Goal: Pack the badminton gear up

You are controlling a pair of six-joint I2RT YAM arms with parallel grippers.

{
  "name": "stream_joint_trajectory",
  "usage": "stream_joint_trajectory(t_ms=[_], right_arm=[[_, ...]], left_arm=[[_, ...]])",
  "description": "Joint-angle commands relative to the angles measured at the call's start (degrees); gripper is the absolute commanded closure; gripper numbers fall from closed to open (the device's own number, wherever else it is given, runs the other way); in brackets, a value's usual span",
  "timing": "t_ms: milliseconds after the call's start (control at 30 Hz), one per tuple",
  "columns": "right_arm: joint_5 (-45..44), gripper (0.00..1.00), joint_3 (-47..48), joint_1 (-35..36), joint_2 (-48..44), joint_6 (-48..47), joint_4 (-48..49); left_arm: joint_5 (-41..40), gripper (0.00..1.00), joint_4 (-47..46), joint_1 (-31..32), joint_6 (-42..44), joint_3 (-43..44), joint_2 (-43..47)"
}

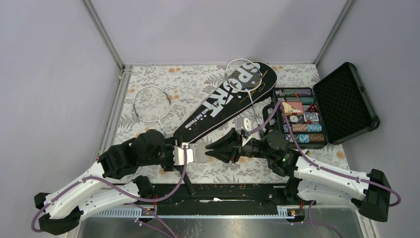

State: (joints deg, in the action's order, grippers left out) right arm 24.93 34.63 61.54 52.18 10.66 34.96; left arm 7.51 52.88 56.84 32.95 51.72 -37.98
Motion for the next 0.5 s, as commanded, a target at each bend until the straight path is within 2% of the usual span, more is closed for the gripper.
stream_joint_trajectory(t_ms=[0,167,467], right_arm=[[-4.6,0.68,1.7,-0.1,2.5,0.8,-3.1],[-3.5,0.7,0.6,0.0,5.9,0.3,-4.1],[-7.3,0.69,-5.5,0.5,9.1,2.6,5.4]], left_arm=[[2.3,0.67,-5.6,0.3,0.2,2.4,-0.3],[1.2,0.68,-7.0,0.3,-2.6,3.4,-0.7],[4.3,0.69,-9.7,0.3,-8.3,5.8,-1.6]])
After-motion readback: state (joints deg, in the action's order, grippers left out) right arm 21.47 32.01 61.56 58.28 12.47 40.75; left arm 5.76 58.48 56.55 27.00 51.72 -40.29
